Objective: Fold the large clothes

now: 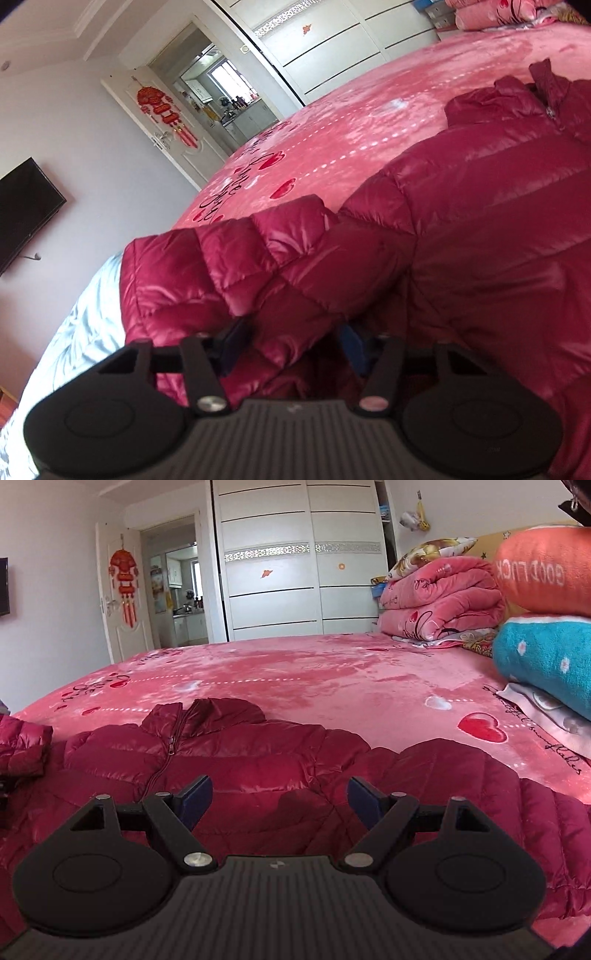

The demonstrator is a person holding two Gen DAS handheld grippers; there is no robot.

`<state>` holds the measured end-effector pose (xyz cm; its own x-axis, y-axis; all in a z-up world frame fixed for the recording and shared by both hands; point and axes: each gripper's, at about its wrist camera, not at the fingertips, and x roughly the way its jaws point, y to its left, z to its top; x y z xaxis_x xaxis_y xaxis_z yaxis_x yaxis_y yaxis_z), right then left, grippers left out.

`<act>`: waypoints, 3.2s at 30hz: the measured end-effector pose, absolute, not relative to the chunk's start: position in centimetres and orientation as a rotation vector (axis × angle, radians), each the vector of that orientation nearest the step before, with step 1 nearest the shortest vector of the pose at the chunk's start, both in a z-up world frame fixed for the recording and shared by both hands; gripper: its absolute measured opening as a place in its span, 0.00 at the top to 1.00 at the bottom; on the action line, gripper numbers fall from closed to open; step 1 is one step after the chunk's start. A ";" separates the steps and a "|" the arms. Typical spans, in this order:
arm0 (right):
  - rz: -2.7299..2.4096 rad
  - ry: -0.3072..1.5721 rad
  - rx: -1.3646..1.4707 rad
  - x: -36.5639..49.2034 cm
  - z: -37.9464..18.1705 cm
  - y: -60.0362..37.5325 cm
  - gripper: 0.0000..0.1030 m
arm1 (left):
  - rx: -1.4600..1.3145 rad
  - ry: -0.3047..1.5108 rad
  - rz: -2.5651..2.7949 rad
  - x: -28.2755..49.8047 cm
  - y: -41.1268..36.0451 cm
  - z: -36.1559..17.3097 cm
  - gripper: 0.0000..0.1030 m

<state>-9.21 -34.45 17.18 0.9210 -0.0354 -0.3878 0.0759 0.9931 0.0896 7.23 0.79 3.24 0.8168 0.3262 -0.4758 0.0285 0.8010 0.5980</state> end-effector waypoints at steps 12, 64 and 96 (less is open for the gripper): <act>-0.052 0.375 0.091 -9.6 16.7 -34.5 0.03 | 0.335 0.554 0.201 8.1 2.7 8.2 0.95; -0.281 0.324 0.560 -10.6 17.8 -42.7 0.00 | 0.090 0.602 -0.383 -0.4 -21.0 8.4 0.50; -1.132 0.215 0.941 -34.6 13.8 -55.8 0.00 | 0.094 0.544 -0.318 -15.2 -8.8 16.3 0.04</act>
<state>-34.60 -55.85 13.83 0.4499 -0.6745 -0.5854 0.8420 0.1018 0.5297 -15.21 -8.84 16.29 0.8081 -0.2725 -0.5222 0.3220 0.9467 0.0043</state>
